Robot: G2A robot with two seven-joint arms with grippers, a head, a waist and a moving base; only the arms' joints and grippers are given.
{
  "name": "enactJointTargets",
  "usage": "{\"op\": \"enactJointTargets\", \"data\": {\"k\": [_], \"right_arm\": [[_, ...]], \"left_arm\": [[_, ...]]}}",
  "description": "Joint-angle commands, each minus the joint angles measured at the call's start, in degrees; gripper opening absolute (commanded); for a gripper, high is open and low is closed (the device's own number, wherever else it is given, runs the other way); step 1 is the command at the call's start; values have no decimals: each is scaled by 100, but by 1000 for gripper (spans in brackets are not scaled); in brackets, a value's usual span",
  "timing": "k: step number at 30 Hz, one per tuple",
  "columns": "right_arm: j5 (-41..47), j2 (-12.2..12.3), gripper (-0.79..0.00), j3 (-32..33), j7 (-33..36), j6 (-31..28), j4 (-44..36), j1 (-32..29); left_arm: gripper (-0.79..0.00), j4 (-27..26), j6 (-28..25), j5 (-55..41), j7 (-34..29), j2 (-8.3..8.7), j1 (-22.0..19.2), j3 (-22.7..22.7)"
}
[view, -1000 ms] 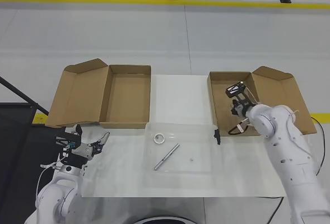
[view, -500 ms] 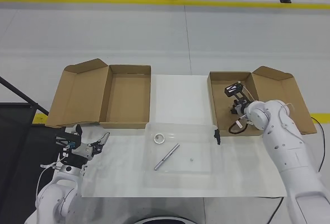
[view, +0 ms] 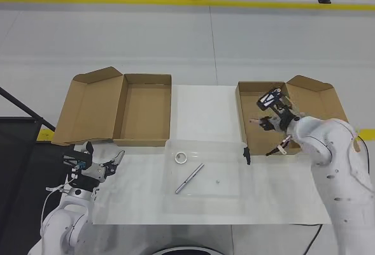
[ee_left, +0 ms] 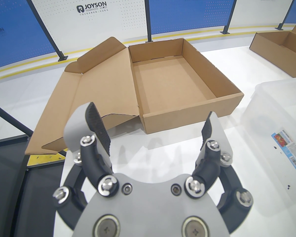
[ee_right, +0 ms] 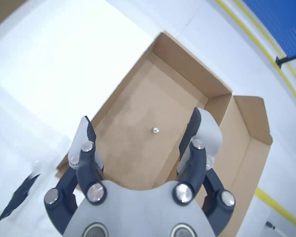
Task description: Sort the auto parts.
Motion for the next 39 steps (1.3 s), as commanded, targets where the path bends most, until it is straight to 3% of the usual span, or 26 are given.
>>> {"op": "enactJointTargets", "data": {"k": [1,6,10,12,15,20,23,34,39], "right_arm": [[92,54,-15,135,131,-317,-902,-512],[406,121,-12,100,355,-794,-1804,-1226],[845,126,-99,-336,700,-1174,-1868,-1340],[1030,129,-151,-564,940,-1351,-1774,-1284],[1220,125,-154,-877,1257,-1358,-1559,-1132],[1253,148,-336,-1433,1430,-1186,-1178,-873],[1169,202,-302,-1830,1467,-1149,-950,-684],[1487,397,-505,-2628,1685,-930,-606,-133],[1635,478,-526,-2882,1792,-824,-544,29]], "left_arm": [[0,0,0,0,0,0,0,0],[0,0,0,0,0,0,0,0],[0,0,0,0,0,0,0,0],[0,0,0,0,0,0,0,0],[0,0,0,0,0,0,0,0],[0,0,0,0,0,0,0,0],[0,0,0,0,0,0,0,0],[0,0,0,0,0,0,0,0],[0,0,0,0,0,0,0,0]]}}
